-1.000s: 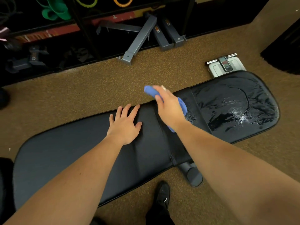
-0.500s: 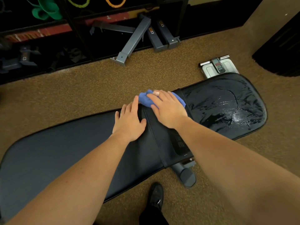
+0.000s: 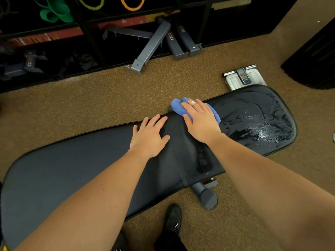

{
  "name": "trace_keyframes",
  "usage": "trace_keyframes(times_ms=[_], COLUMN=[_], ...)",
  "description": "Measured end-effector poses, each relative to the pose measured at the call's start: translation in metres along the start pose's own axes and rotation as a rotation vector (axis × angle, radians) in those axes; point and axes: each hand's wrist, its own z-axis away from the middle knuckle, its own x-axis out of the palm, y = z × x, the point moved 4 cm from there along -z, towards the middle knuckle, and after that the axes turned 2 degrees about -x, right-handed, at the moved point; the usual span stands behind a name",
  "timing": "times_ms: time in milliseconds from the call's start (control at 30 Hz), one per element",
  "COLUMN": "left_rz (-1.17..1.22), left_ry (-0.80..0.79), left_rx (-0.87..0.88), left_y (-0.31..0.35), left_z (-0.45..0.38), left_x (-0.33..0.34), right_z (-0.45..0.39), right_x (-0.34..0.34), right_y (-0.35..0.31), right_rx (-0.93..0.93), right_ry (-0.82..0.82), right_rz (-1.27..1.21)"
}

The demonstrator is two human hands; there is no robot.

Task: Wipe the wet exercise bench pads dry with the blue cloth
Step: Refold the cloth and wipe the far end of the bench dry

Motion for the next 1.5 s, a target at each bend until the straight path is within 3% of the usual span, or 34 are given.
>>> trace_keyframes(times_ms=[267, 500, 833, 1000, 1167, 1333, 1500], left_rz=[0.096, 0.041, -0.01, -0.048, -0.063, -0.079, -0.083], left_ry=[0.031, 0.036, -0.002, 0.033, 0.008, -0.021, -0.041], left_rx=[-0.014, 0.005, 0.036, 0.068, 0.054, 0.065, 0.025], left_y=[-0.005, -0.004, -0.009, -0.021, -0.039, -0.056, -0.068], left_z=[-0.001, -0.003, 0.001, 0.022, 0.041, 0.054, 0.063], left_x=[-0.001, 0.002, 0.004, 0.007, 0.012, 0.008, 0.002], right_z=[0.057, 0.126, 0.186, 0.161, 0.145, 0.158, 0.179], right_x=[0.007, 0.014, 0.006, -0.047, -0.01, 0.013, 0.035], right_y=[-0.014, -0.043, -0.057, -0.017, -0.015, -0.054, -0.096], right_rx=[-0.019, -0.05, -0.095, 0.217, 0.185, 0.24, 0.191], right_ry=[-0.055, -0.074, -0.04, 0.224, -0.067, 0.033, 0.009], right_rz=[0.01, 0.018, -0.159, -0.237, -0.074, -0.08, -0.07])
